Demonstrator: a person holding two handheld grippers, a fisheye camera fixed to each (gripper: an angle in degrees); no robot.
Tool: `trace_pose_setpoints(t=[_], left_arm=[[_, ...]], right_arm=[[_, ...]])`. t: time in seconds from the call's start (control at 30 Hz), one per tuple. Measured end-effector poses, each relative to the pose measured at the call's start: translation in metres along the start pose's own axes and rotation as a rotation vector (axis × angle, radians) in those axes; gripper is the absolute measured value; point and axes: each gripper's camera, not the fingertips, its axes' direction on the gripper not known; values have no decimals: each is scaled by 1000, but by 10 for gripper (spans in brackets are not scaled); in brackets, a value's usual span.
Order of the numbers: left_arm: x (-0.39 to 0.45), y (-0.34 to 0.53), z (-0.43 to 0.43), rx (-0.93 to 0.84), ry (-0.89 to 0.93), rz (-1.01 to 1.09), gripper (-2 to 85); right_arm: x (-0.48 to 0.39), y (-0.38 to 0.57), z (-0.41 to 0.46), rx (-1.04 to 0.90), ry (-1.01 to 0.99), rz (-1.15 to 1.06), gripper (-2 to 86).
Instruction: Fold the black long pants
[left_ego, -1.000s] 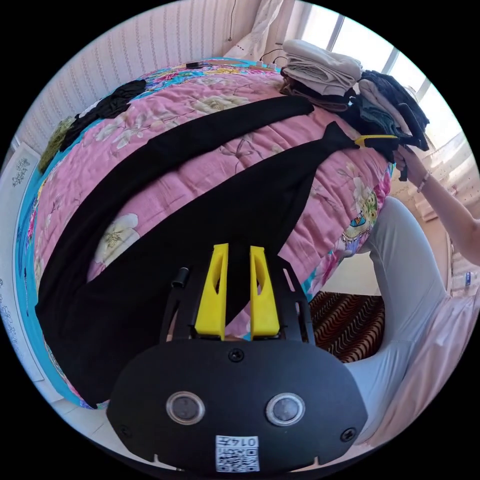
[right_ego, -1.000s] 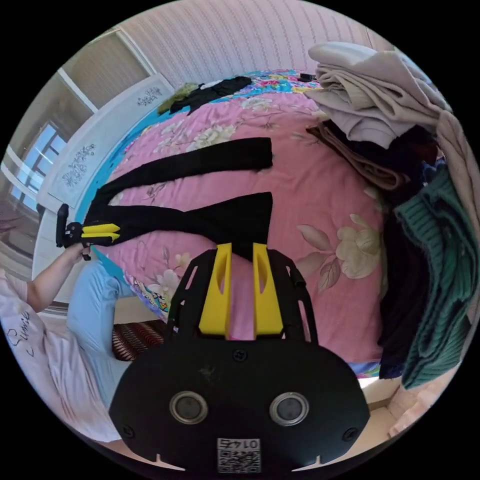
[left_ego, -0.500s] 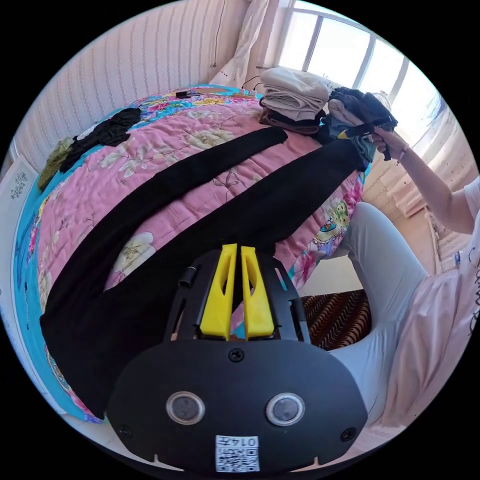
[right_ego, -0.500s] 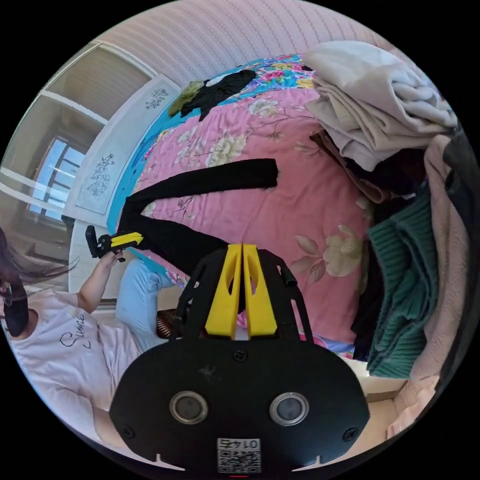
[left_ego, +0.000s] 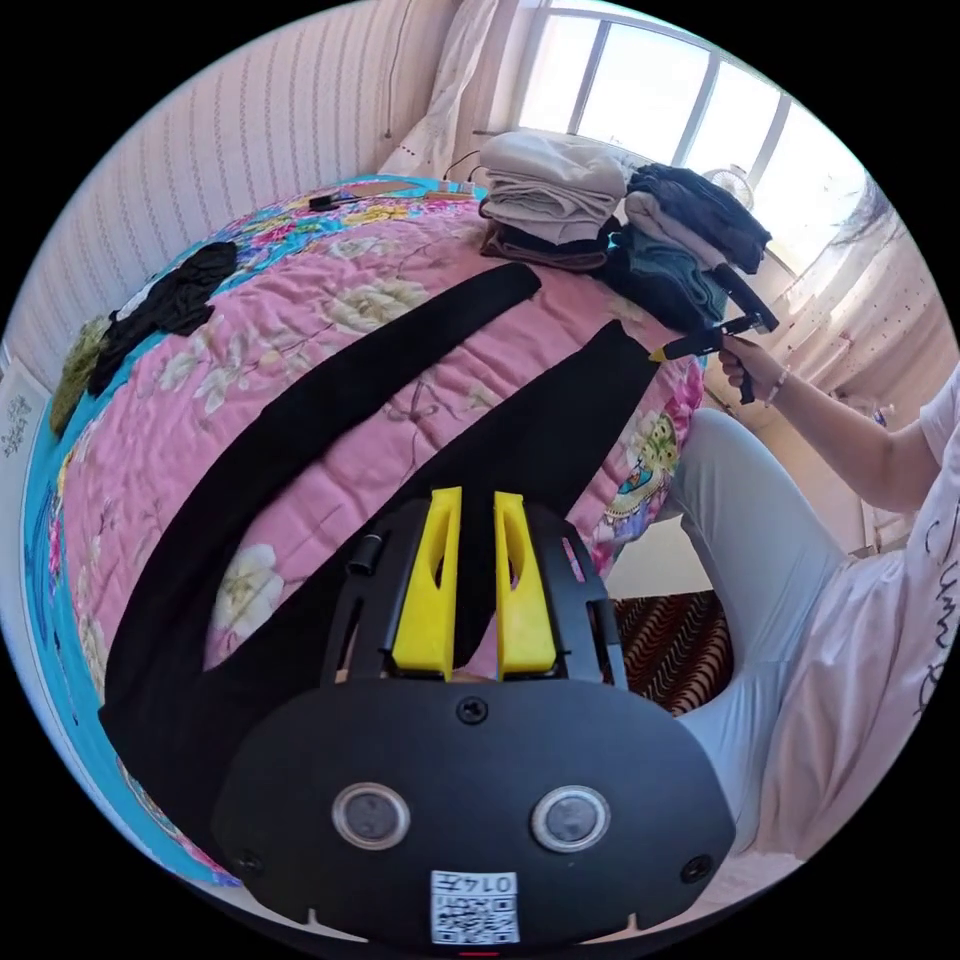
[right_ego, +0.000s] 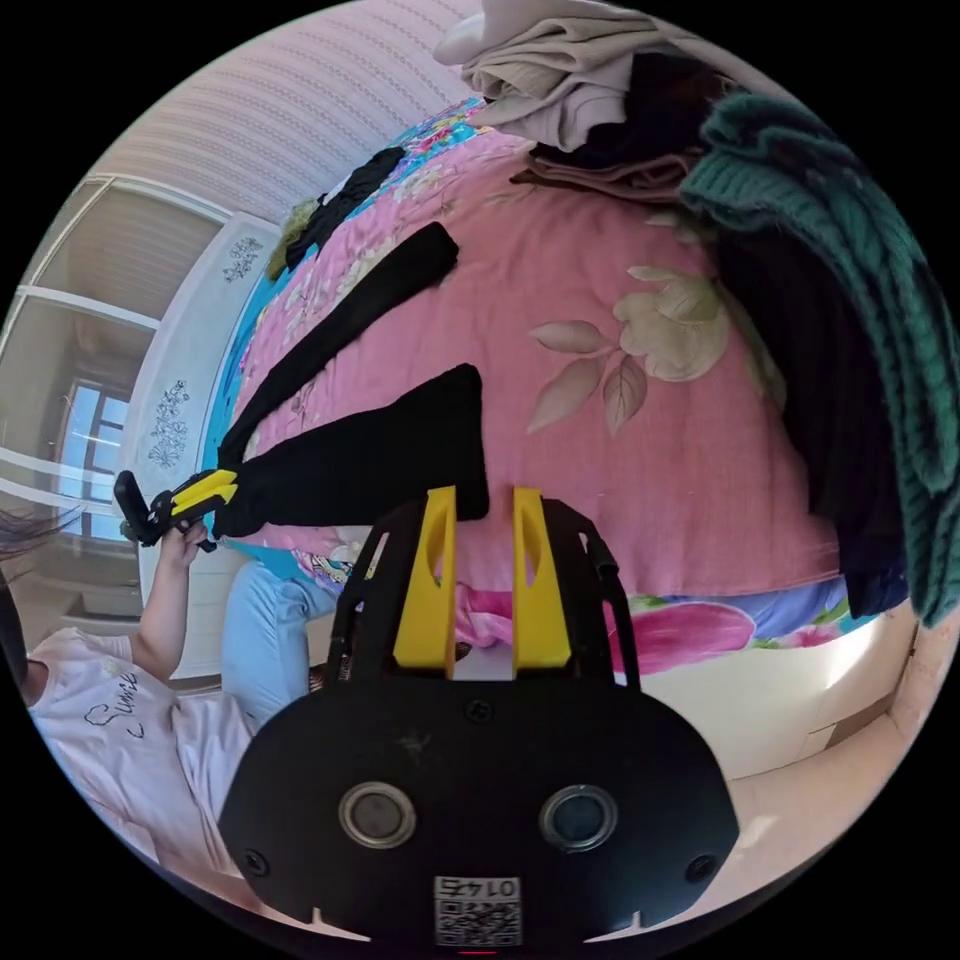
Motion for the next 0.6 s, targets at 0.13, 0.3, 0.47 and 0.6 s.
trace_pose_setpoints(t=[0.13,0.3,0.47,0.6], left_arm=[[36,-73,42,23,68,106,64],[100,-166,138,-86,159,192,58],[134,-183,190,-204,101,254,14],[113,-192,162,-106,96,254,25]], right_arm=[[9,7,-7,63,-44,12,17],[29,14,-19,113,-136,19,3],[44,9,-11,18,-100,18,1],[38,4,-25,45,69,30,5]])
